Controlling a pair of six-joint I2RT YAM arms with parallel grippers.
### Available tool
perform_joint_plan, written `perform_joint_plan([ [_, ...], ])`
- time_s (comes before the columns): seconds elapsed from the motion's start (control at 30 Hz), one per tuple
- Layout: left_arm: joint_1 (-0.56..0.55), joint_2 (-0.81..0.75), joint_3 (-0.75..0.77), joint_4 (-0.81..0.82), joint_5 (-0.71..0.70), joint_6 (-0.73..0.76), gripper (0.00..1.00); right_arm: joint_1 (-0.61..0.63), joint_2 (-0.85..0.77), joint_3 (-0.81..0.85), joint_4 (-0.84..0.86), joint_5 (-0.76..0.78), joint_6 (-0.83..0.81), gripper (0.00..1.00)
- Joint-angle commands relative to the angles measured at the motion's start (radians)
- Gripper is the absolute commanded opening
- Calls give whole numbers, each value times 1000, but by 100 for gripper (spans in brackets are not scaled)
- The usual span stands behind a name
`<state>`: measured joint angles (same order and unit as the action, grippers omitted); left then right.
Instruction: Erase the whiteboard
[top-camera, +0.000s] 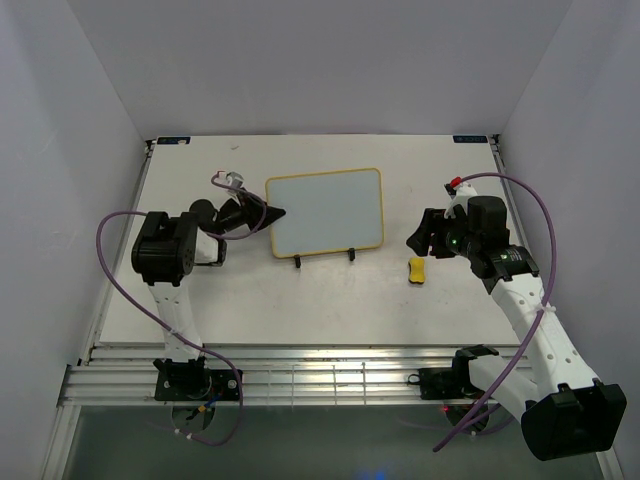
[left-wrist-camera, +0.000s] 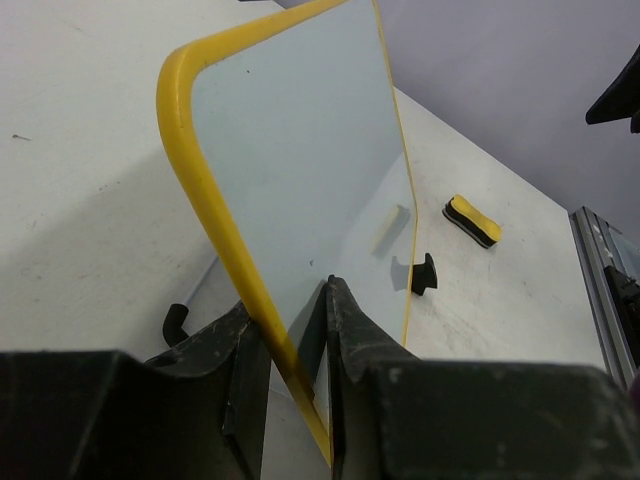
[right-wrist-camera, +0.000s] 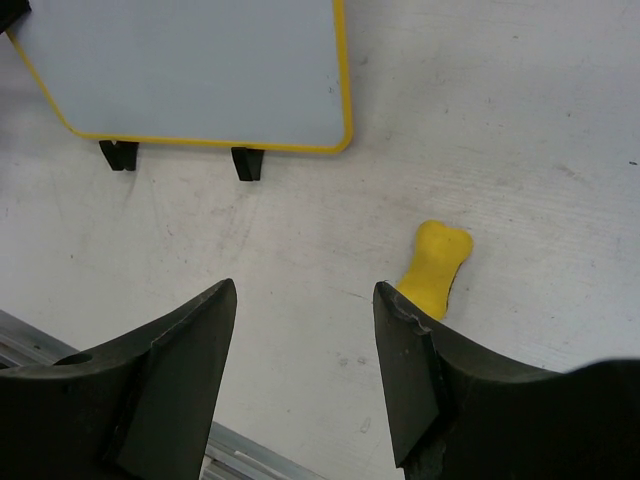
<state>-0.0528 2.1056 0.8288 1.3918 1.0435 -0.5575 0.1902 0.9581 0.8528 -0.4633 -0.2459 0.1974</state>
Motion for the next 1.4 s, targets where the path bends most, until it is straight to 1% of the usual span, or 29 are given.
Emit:
perform_joint_plan([
  [0.0,30,11,-31,205,4,234,0,2,-12,-1,38,-16,-16,63],
  [0.13,50,-5,-28,208,33,179,0,3,-16,-6,41,-16,-16,63],
  [0.23,50,-33,-34,207,87,165,0,2,-22,-8,40,-21,-16,63],
  [0.3,99,-53,-42,205,90,165,0,3,-24,-9,43,-21,-16,63],
  [0.5,134,-116,-63,191,90,165,0,3,-24,-8,49,-30,-16,63],
  [0.67,134,-108,-73,191,102,154,0,5,-30,-14,51,-35,-16,63],
  [0.9,96,-95,-46,191,125,137,0,3,-28,-20,60,-39,-18,63],
  [1.23,76,-87,-62,193,110,145,0,3,-28,-26,58,-38,-21,63],
  [1.3,68,-90,-37,194,131,114,0,3,-28,-32,67,-38,-21,63],
  [1.37,68,-101,-37,196,121,114,0,5,-24,-32,68,-39,-21,63],
])
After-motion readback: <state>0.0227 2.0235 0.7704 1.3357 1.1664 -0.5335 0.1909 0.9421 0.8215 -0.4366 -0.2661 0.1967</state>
